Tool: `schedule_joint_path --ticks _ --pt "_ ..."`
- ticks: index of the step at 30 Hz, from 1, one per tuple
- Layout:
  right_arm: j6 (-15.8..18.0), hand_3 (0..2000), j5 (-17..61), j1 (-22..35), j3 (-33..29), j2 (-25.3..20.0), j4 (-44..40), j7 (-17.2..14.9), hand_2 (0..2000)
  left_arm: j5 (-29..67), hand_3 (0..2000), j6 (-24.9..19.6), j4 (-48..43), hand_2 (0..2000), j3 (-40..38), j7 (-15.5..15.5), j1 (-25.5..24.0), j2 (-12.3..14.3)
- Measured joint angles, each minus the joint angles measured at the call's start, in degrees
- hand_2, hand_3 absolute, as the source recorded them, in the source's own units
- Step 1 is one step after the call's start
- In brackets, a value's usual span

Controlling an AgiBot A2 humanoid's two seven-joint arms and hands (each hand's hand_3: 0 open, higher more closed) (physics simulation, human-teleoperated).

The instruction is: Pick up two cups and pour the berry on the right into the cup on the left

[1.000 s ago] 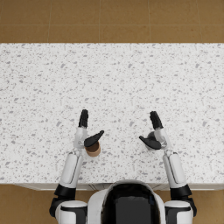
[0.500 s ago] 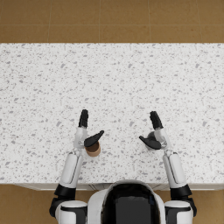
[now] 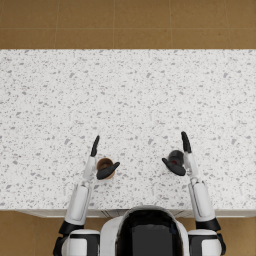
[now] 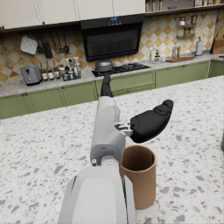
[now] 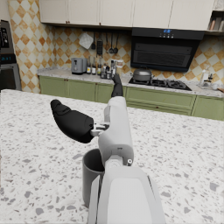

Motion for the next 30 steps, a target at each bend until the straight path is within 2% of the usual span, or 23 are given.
schedule_joint_path --ticks 6,21,25,30 --pt "-0.02 0 7.01 -3.64 -2.28 0.59 1.53 0.02 0 5.55 0 -0.02 -0.90 0 -1.43 -0.02 -3.87 -0.86" --pt "-0.03 0 8.21 -14.08 -5.59 1.81 -0.47 0.03 0 6.41 0 -0.03 3.80 0 -0.32 -0.03 -13.97 -3.32" --pt "-0.03 0 8.21 -14.40 -4.96 1.42 -3.26 0.03 0 6.41 0 -0.03 6.02 0 -0.12 -0.03 -14.44 -3.02" --pt "-0.03 0 8.21 -10.90 -2.75 -0.31 -10.31 0.03 0 6.41 0 -0.03 10.49 0 0.89 -0.03 -12.40 -1.43"
